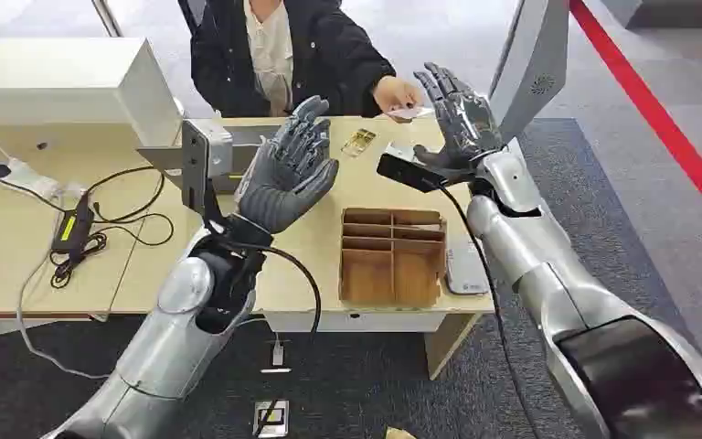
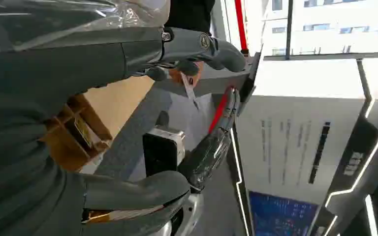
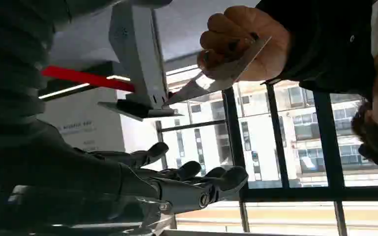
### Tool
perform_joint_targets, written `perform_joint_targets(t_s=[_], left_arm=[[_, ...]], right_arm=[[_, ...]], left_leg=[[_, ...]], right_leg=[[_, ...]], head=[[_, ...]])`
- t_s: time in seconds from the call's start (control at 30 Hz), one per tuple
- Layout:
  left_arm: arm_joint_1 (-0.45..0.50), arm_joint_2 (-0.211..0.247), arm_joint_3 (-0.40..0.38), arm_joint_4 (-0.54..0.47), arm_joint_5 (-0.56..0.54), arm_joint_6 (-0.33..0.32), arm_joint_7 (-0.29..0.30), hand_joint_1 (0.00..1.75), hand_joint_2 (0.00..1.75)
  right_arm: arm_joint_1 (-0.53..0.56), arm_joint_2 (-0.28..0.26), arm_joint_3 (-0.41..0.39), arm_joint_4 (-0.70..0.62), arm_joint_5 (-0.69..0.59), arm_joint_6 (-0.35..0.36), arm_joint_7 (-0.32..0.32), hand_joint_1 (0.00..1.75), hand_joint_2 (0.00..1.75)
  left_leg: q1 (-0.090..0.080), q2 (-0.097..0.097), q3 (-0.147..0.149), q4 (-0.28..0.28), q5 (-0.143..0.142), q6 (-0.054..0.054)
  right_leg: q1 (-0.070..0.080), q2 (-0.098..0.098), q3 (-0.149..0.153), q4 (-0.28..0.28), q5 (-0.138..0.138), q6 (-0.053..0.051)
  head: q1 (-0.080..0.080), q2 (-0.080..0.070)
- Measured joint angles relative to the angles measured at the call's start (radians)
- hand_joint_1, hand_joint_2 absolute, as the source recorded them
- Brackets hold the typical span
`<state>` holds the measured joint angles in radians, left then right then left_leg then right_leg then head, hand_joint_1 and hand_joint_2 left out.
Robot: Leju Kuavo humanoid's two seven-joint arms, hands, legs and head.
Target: Pass the card to the sensor for recognition and then transmit it.
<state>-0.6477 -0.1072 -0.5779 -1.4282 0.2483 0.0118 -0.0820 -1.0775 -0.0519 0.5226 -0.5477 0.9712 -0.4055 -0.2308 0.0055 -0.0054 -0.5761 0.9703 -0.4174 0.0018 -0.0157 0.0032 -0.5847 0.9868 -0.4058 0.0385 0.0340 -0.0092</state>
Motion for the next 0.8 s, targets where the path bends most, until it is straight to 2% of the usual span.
perform_joint_targets(t_s=[0.2, 0.27, 0.3, 0.33, 0.8], left_arm=[[0.000, 0.000, 0.000, 0.010, 0.001, 0.002, -0.002, 0.00, 1.75], [-0.001, -0.002, 0.000, 0.011, 0.001, 0.004, -0.005, 0.00, 1.75], [-0.001, -0.003, -0.001, 0.013, 0.001, 0.005, -0.006, 0.00, 1.75], [-0.001, -0.005, -0.001, 0.015, 0.001, 0.007, -0.007, 0.00, 1.75], [-0.006, -0.016, -0.006, 0.044, 0.002, 0.013, -0.014, 0.00, 1.75]], right_arm=[[-0.021, 0.008, 0.019, 0.066, 0.010, -0.004, 0.020, 0.00, 1.75], [-0.026, 0.012, 0.020, 0.084, 0.010, -0.009, 0.022, 0.05, 1.75], [-0.028, 0.014, 0.020, 0.090, 0.010, -0.012, 0.022, 1.54, 1.75], [-0.030, 0.015, 0.020, 0.096, 0.010, -0.016, 0.021, 1.75, 1.75], [-0.036, 0.028, 0.020, 0.148, -0.002, -0.024, 0.004, 1.75, 1.75]], left_leg=[[0.000, 0.000, 0.000, 0.000, 0.000, 0.000], [0.000, 0.000, 0.000, 0.000, 0.000, 0.000], [0.000, 0.000, 0.000, 0.000, 0.000, 0.000], [0.000, 0.000, 0.000, 0.000, 0.000, 0.000], [0.000, 0.000, 0.000, 0.000, 0.000, 0.000]], right_leg=[[0.000, 0.000, 0.000, 0.000, 0.000, 0.000], [0.000, 0.000, 0.000, 0.000, 0.000, 0.000], [0.000, 0.000, 0.000, 0.000, 0.000, 0.000], [0.000, 0.000, 0.000, 0.000, 0.000, 0.000], [0.000, 0.000, 0.000, 0.000, 0.000, 0.000]], head=[[0.000, 0.000], [0.000, 0.000], [0.000, 0.000], [0.000, 0.000], [0.000, 0.000]])
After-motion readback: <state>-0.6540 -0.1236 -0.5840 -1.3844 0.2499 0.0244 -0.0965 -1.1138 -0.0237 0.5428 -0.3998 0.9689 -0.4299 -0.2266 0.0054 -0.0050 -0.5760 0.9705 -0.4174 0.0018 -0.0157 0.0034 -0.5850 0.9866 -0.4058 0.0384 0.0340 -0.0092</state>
